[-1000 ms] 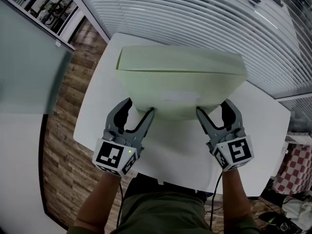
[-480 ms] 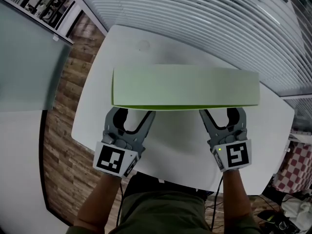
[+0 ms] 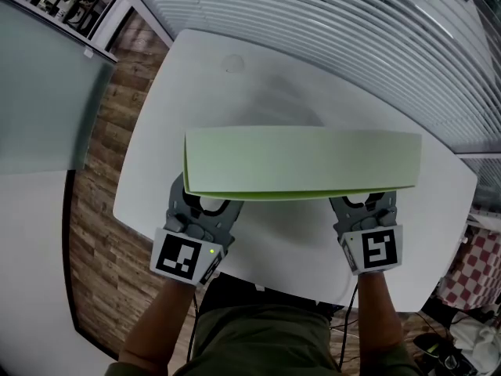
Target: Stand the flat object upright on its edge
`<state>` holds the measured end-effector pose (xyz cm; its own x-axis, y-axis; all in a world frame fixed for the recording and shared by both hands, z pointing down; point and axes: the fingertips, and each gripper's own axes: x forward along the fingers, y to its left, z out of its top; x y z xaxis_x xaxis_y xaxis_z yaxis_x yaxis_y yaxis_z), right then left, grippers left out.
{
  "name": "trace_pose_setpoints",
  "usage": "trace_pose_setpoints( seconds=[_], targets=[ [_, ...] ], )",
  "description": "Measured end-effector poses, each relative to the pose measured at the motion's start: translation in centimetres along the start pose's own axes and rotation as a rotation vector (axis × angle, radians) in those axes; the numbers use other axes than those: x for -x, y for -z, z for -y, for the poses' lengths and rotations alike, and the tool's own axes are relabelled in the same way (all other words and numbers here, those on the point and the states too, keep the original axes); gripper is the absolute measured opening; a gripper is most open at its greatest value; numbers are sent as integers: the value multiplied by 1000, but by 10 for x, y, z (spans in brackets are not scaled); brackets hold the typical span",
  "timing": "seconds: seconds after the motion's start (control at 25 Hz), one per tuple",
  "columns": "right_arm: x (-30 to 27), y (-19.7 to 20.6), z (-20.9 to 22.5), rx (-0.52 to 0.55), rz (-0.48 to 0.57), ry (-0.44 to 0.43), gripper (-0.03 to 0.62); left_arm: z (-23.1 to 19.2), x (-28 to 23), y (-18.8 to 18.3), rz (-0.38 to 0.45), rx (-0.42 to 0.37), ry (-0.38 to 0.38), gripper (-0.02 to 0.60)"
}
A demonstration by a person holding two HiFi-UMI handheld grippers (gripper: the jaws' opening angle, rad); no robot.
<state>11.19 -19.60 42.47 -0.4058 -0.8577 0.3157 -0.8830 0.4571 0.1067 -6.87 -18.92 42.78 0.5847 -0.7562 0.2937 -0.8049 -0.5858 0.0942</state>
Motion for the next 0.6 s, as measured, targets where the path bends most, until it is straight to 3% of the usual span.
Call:
trace_pose_setpoints(
  seconds=[0.6],
  targets=[
    [3,0,0,-25,8,-6,311,4,-3,9,-18,26,3,239]
  ],
)
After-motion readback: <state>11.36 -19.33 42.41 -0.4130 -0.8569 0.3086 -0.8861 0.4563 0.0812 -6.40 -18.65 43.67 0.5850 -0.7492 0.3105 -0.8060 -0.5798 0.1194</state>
